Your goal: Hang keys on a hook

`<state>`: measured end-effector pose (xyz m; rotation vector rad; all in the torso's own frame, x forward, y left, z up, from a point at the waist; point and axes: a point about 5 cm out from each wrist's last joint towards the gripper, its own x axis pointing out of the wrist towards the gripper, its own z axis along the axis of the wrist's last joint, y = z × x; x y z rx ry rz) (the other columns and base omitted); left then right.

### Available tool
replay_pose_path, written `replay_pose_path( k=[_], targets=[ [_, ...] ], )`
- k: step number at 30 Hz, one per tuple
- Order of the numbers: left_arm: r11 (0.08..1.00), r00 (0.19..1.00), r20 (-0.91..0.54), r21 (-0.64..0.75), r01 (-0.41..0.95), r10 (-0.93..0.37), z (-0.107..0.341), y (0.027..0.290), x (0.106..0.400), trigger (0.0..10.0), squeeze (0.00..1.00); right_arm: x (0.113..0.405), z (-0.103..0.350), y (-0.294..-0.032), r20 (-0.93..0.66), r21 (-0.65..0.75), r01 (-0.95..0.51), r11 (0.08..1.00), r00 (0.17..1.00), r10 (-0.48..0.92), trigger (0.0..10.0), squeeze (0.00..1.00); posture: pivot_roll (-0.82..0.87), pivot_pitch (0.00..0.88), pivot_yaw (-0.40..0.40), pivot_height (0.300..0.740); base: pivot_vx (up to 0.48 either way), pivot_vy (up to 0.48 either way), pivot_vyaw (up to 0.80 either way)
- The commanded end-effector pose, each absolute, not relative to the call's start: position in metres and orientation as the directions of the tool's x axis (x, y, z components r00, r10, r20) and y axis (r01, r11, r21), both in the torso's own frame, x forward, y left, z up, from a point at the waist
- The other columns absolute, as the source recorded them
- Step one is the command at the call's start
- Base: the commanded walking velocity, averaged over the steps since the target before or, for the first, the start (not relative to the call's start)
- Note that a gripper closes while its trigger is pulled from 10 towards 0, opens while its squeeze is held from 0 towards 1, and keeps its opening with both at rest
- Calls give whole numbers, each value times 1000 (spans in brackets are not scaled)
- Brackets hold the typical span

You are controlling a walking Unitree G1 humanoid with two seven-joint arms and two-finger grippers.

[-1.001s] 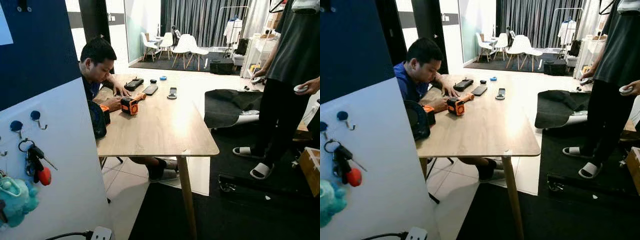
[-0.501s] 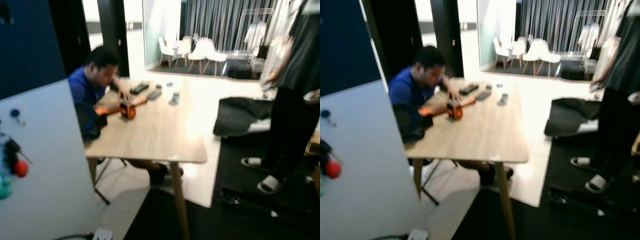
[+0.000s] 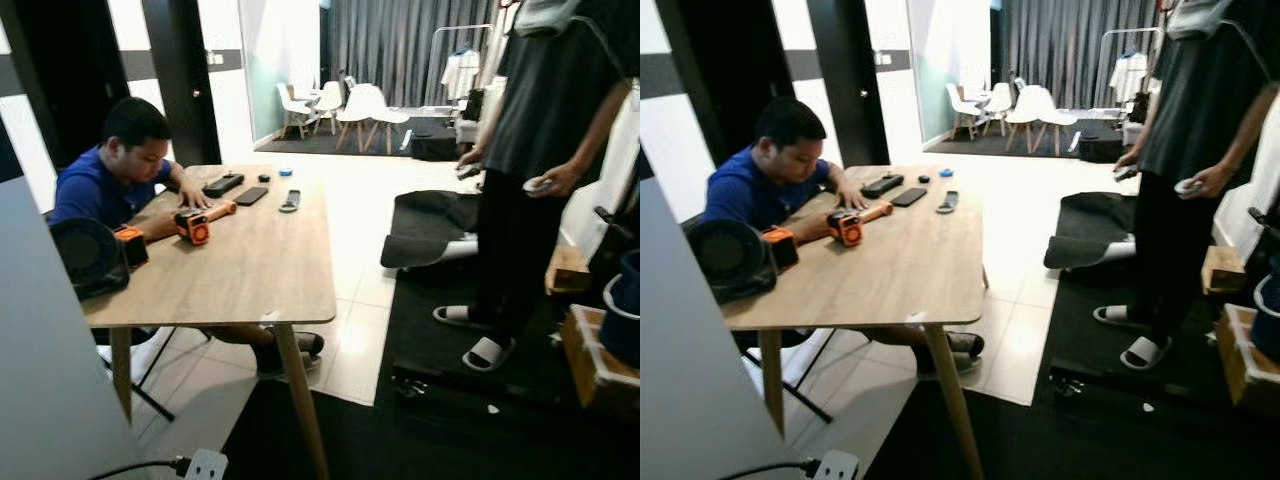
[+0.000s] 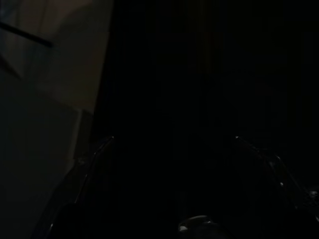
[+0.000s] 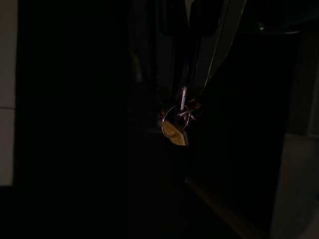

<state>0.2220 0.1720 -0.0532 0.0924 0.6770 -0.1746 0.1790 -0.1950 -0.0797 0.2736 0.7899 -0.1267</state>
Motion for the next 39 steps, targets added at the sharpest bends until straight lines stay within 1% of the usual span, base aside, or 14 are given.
replay_pose_path(
  k=[1,7,10,21,39],
  targets=[
    [978,752,-645,36,208,-136,-55,170,220,10000,0,177,-81,-190,-722,204,213,955,692,0,10000,0,66,25,28,740,0,0,0],
    [978,755,-643,47,202,-125,-55,171,220,10000,0,181,-79,-190,-703,202,182,962,711,13,10000,0,65,24,29,740,0,0,0],
    [980,754,-646,50,195,-117,-56,173,219,10000,0,182,-78,-190,-702,201,175,964,712,17,10000,0,64,22,28,740,0,0,506],
    [983,754,-648,45,178,-107,-57,173,218,10000,0,184,-77,-189,-701,188,134,973,712,38,10000,0,58,7,23,740,0,0,800],
    [982,746,-654,28,186,-123,-58,172,218,10000,0,185,-77,-189,-701,182,121,976,712,43,10000,0,60,2,20,740,0,0,800]
  ],
)
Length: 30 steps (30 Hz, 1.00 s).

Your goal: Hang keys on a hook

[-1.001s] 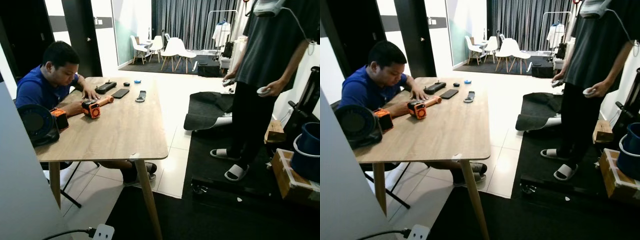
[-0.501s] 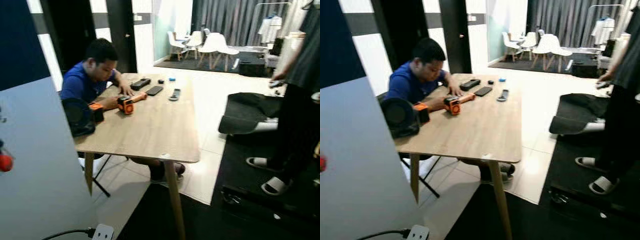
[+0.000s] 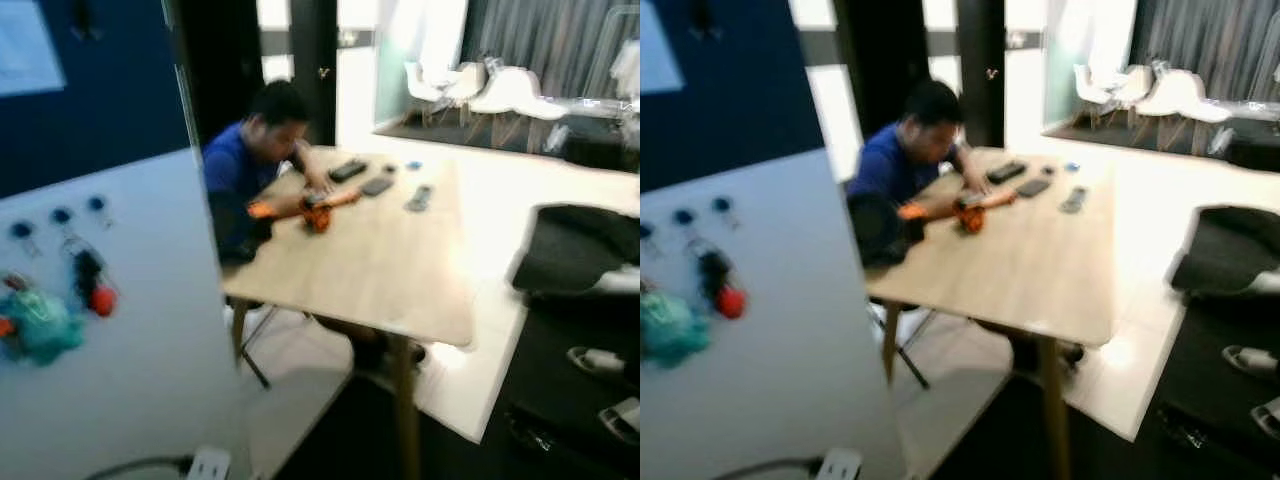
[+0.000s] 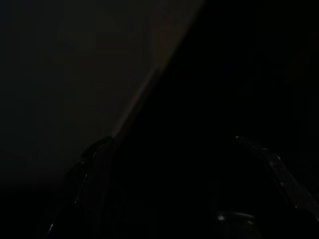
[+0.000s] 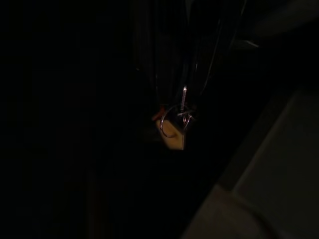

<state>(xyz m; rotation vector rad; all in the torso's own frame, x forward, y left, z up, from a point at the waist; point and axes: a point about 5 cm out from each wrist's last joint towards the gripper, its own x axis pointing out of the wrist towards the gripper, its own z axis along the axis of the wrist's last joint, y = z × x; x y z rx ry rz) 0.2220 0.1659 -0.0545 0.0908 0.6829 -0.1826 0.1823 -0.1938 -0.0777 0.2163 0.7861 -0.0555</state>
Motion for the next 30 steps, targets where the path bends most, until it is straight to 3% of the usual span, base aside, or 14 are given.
replay_pose_path(
  k=[1,30],
  targets=[
    [982,746,-655,28,187,-124,-58,172,218,10000,0,185,-77,-189,-701,183,121,976,712,43,10000,0,61,2,19,740,0,0,800],
    [978,702,-705,62,200,-99,-63,176,212,10000,0,189,-76,-189,-703,188,133,973,711,38,10000,0,67,13,19,740,0,0,800]
  ],
)
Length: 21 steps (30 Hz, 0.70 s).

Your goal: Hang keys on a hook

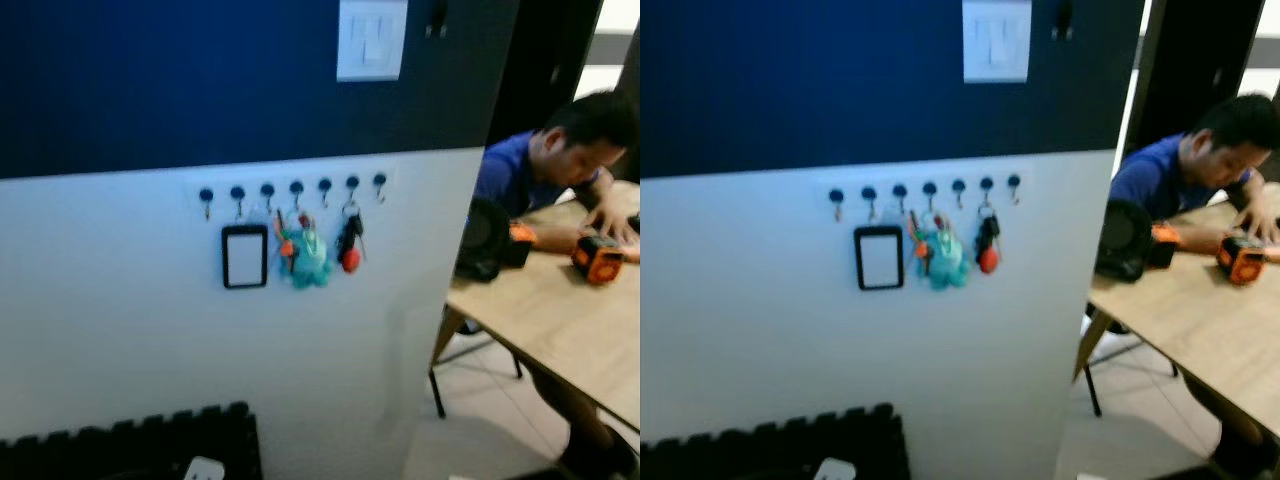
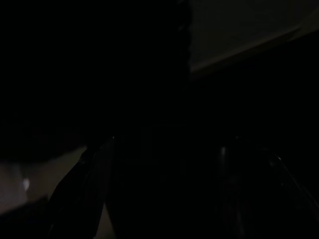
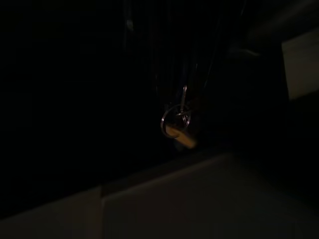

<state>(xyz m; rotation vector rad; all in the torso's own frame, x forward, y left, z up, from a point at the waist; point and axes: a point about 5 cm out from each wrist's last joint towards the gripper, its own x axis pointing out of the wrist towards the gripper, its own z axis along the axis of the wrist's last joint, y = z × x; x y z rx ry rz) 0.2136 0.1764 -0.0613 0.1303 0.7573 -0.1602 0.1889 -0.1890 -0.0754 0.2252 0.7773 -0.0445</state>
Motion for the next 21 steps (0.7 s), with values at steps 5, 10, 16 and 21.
replay_pose_path(
  k=[5,10,16,21],
  targets=[
    [964,681,-724,85,251,-113,-65,174,210,10000,0,188,-76,-190,-704,186,134,973,709,37,10000,0,68,15,17,740,0,0,800],
    [960,667,-736,89,266,-116,-67,173,207,10000,0,187,-76,-190,-705,185,133,974,708,38,10000,0,68,17,17,740,0,0,800],
    [954,653,-750,103,280,-111,-68,174,205,10000,0,186,-77,-190,-707,184,132,974,706,38,10000,0,69,21,16,740,0,0,800],
    [955,658,-746,109,274,-104,-68,175,205,10000,0,186,-77,-190,-708,184,130,974,705,39,10000,0,71,23,14,740,0,0,800]
  ],
)
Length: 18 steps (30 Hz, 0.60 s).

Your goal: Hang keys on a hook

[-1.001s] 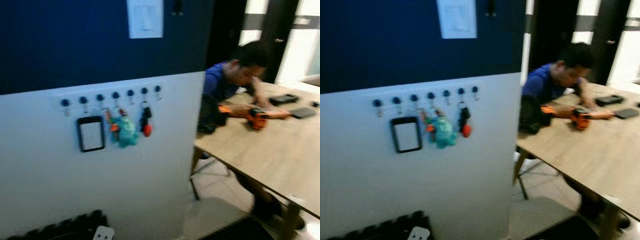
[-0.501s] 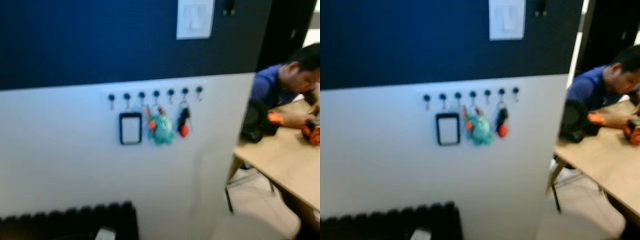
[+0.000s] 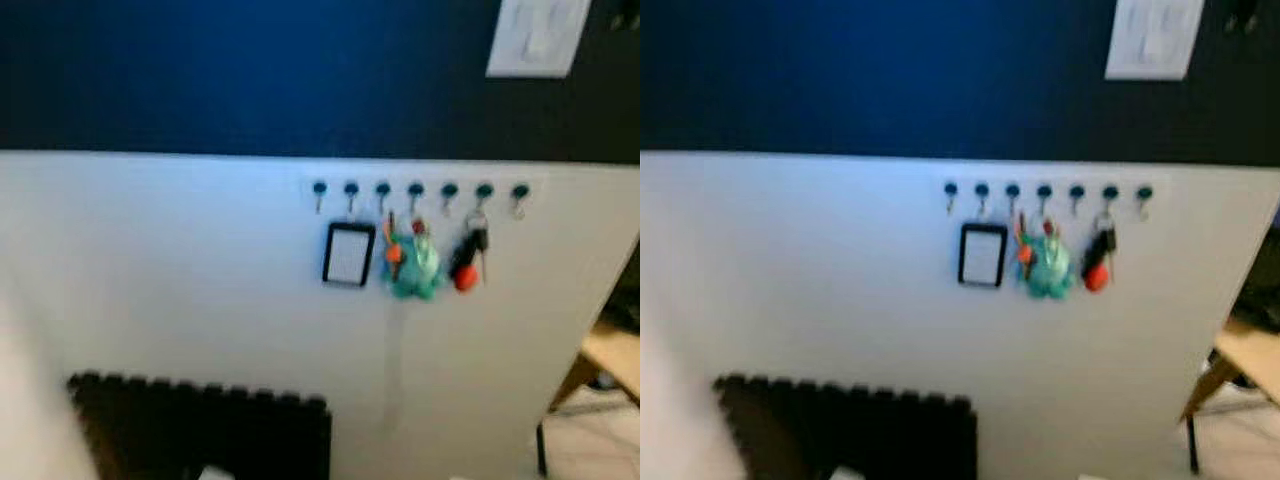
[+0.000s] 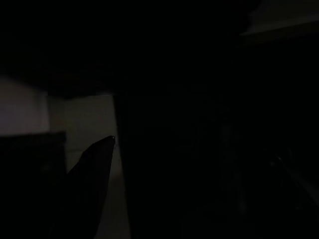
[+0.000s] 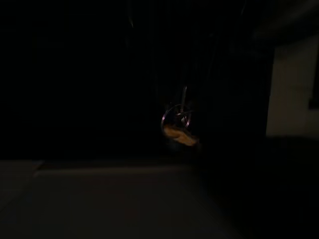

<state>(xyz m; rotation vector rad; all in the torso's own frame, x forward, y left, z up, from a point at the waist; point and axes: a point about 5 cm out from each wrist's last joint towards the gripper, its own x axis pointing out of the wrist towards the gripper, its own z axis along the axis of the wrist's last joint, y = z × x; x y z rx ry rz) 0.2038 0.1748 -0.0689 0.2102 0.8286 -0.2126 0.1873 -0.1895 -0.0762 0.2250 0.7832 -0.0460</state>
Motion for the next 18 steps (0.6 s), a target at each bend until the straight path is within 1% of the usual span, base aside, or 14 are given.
replay_pose_path(
  k=[1,3,6,14,17,18],
  targets=[
    [958,659,-745,106,267,-101,-68,175,205,10000,0,186,-77,-190,-708,183,130,974,705,39,10000,0,71,23,14,740,0,0,800],
    [960,661,-744,103,259,-99,-68,176,206,10000,0,186,-77,-190,-708,183,131,974,705,38,10000,0,70,22,15,740,0,0,800],
    [965,663,-742,94,247,-97,-67,176,207,10000,0,187,-77,-193,-707,200,190,961,707,7,10000,0,68,22,17,740,0,0,0],
    [967,666,-738,80,240,-104,-66,174,210,10000,0,187,-76,-194,-708,182,173,968,706,7,10000,0,64,25,20,740,0,0,0],
    [962,661,-741,81,259,-116,-66,173,210,10000,0,186,-77,-194,-709,181,175,968,705,5,10000,0,62,27,21,740,0,0,0],
    [961,659,-742,81,263,-118,-66,172,210,10000,0,186,-77,-194,-710,181,175,968,704,5,10000,0,62,27,21,740,0,-401,0]
  ],
)
